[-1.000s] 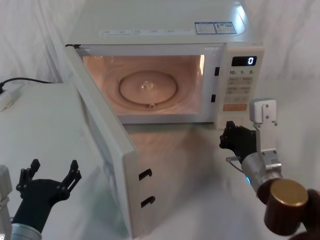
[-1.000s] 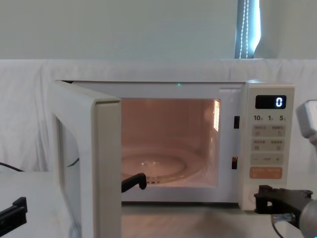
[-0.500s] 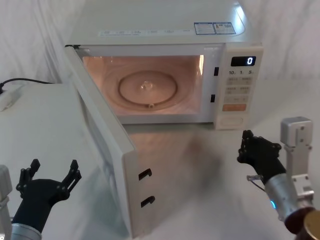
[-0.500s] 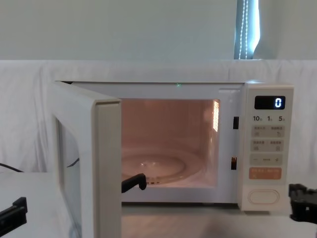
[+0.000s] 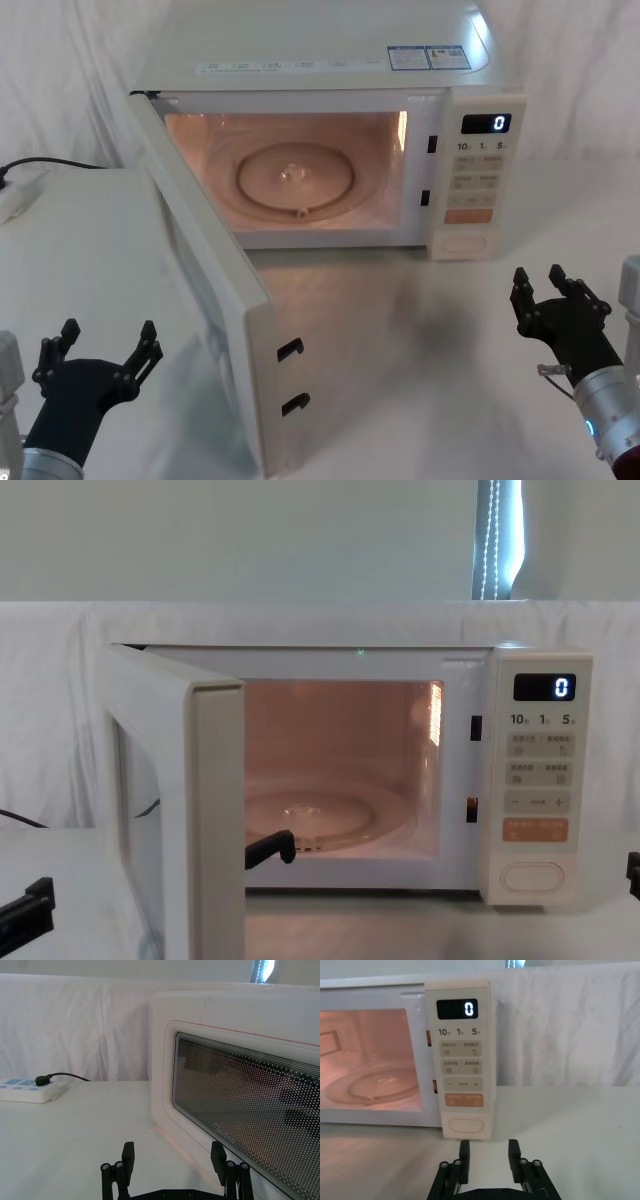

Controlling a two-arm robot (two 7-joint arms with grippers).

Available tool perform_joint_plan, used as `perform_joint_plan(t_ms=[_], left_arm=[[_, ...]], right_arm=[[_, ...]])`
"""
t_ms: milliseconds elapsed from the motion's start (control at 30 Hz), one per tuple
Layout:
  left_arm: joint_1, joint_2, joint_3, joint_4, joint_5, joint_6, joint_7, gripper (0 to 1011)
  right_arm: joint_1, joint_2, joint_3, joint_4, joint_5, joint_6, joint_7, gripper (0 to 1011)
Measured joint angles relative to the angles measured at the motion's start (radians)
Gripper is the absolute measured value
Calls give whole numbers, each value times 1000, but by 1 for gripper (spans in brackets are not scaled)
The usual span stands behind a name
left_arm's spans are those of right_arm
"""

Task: Press the button to open the microwave door with one hand; close the microwave door with the other hand.

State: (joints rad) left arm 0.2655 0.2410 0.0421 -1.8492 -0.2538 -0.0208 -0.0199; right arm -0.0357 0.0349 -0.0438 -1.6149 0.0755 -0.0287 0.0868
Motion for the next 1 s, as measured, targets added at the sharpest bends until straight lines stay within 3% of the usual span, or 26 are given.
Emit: perform_joint_plan(t_ms=[333, 633, 1000], left_arm=[[0, 0, 0, 0, 0, 0, 0, 1001], [0, 0, 0, 0, 0, 0, 0, 1001], [0, 0, 0, 0, 0, 0, 0, 1001]], right_arm=[[44, 18, 10, 58, 3, 11, -5, 780], [76, 31, 28, 114, 2, 12, -11, 1002], [75, 30, 26, 112, 1, 12, -11, 1002]])
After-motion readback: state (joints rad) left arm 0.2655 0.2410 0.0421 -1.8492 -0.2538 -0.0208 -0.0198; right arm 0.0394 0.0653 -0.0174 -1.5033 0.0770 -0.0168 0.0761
